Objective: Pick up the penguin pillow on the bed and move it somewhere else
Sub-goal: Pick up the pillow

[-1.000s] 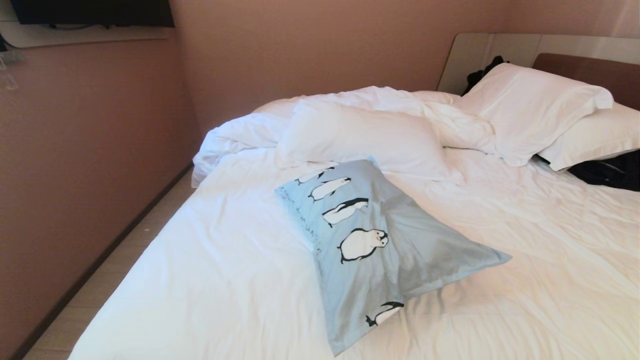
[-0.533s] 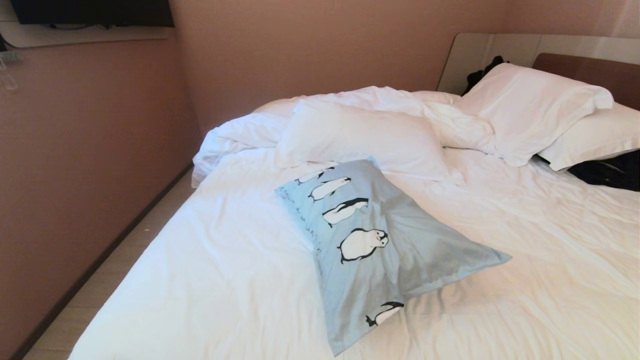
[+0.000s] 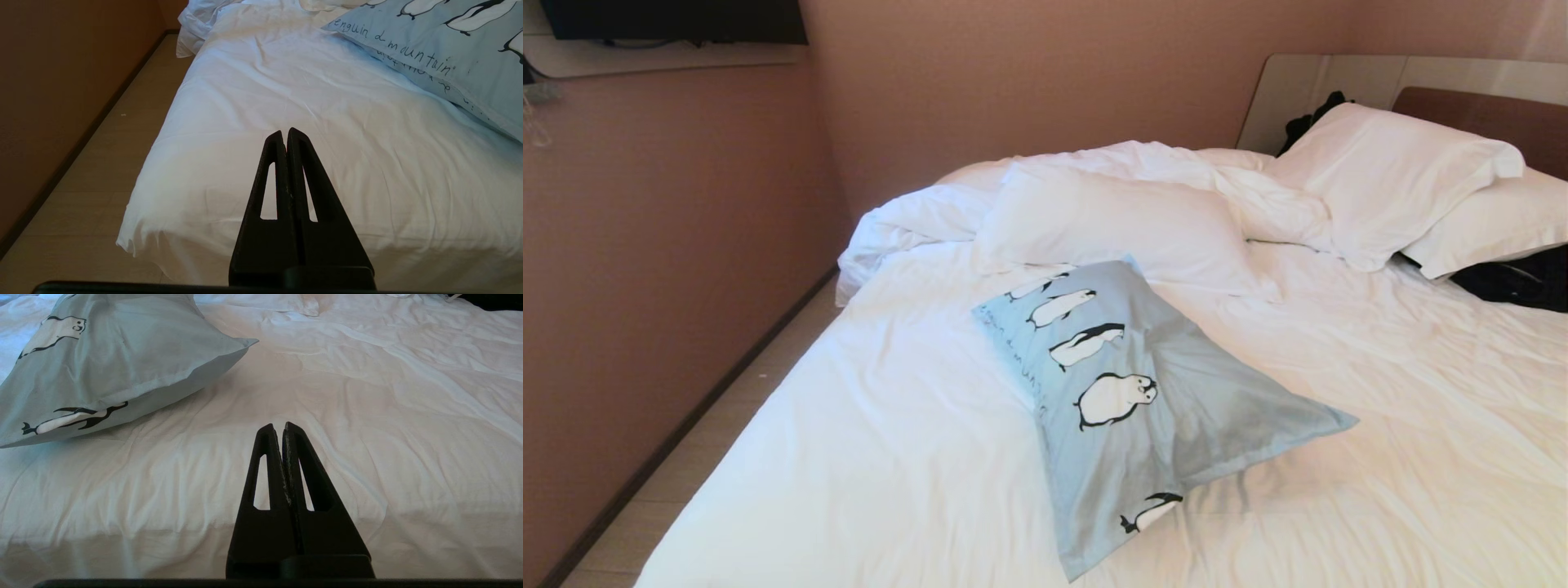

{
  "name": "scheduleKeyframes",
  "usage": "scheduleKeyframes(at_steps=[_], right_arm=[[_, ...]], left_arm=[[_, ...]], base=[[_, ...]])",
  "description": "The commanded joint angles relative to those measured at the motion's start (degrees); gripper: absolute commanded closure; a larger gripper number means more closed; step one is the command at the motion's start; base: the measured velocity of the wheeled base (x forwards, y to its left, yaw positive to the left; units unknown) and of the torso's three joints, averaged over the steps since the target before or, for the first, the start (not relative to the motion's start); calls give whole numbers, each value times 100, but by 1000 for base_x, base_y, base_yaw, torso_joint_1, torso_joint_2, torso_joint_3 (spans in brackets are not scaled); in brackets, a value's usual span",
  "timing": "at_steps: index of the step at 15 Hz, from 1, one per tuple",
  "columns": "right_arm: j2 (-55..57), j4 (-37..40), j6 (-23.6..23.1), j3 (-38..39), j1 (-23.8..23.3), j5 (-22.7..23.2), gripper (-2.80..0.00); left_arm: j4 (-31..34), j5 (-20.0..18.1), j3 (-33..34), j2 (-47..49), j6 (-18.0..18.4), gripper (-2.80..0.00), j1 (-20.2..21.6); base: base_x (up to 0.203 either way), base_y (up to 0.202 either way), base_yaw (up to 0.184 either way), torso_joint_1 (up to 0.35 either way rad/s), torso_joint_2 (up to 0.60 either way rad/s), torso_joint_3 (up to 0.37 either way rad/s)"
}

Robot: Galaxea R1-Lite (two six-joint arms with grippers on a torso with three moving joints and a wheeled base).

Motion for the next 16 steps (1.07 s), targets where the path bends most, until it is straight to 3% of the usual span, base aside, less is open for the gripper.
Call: scheduleKeyframes(at_steps=[1,7,10,16], right_arm=[[-1,7,-6,-4,0,-2,0],[-1,29,-68,-61,0,7,0],[58,162,-35,-529,0,45,0],[1144,453,-28,-1159,-2,395,0]], left_arm=[[0,2,0,-2,-1,0,1],[0,2,0,-2,-1,0,1],[0,2,0,-2,-1,0,1],[0,2,0,-2,-1,0,1]], base=[[0,0,0,0,0,0],[0,0,0,0,0,0],[0,0,0,0,0,0],[0,0,0,0,0,0]])
